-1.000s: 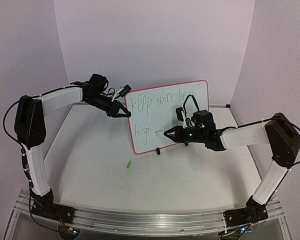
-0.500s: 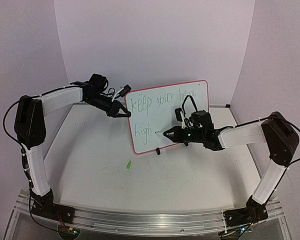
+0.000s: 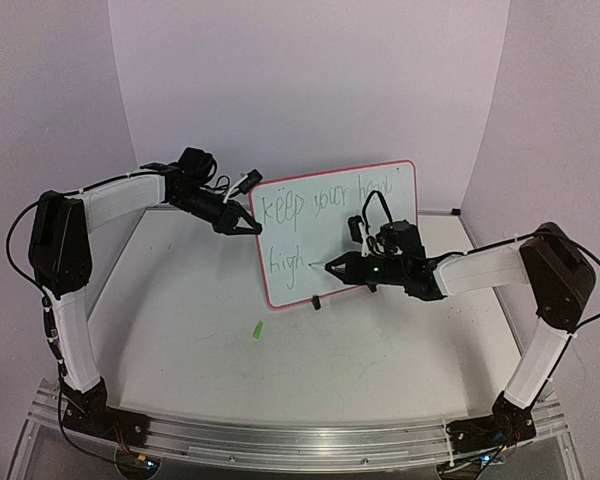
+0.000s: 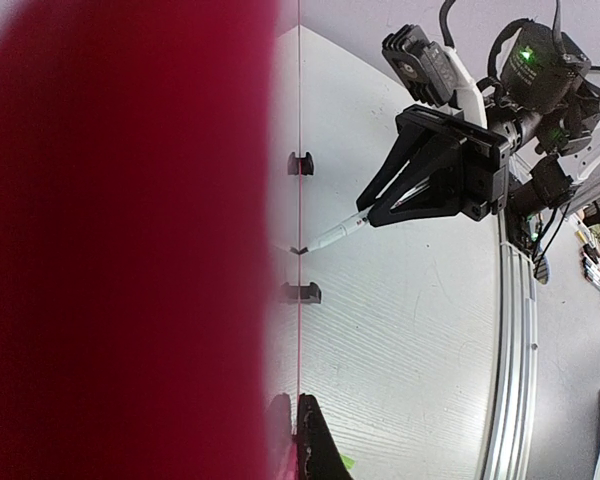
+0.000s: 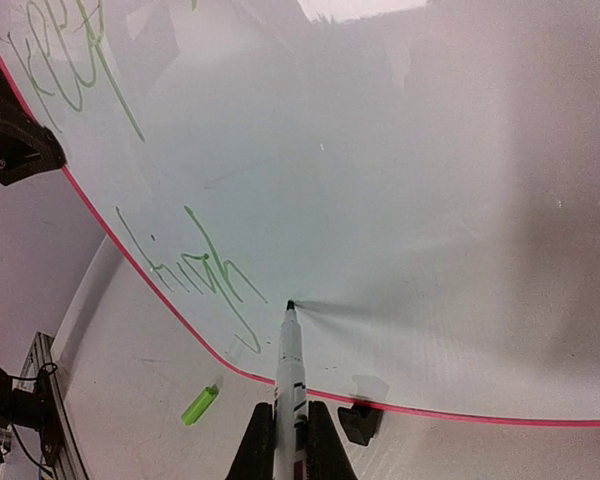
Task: Write a sentence on the whiteboard
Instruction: Write a sentence at the corner of the board.
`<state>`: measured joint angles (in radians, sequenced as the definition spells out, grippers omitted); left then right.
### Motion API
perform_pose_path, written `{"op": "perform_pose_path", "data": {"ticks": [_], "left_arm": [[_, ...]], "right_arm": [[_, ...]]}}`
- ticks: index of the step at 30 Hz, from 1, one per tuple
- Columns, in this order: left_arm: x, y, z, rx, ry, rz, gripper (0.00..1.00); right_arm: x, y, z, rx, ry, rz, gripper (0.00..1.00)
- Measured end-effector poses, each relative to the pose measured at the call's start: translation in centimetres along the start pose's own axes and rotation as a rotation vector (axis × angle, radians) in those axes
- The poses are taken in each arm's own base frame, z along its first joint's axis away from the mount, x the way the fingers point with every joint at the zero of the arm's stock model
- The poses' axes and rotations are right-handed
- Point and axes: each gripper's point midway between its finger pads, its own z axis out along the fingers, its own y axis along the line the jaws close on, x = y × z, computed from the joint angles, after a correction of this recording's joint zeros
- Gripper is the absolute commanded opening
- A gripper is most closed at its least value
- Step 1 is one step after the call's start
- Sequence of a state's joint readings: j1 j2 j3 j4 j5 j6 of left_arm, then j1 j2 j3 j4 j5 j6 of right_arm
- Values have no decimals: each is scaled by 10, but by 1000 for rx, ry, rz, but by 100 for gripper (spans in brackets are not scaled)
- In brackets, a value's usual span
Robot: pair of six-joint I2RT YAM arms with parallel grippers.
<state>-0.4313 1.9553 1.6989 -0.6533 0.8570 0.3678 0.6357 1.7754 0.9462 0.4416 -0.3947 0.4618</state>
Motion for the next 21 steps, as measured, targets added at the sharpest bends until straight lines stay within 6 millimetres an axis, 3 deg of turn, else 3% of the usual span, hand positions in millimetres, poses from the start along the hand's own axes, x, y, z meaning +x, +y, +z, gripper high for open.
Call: {"op": "perform_pose_path", "data": {"ticks": [15,21], "left_arm": [[0,0,0,-1,1,0,0],[0,1,0,-6,1,2,12]], "right_arm": [[1,2,0,-11,6,-2,0],[-17,18,-20,-37,-46,-41,0]]}}
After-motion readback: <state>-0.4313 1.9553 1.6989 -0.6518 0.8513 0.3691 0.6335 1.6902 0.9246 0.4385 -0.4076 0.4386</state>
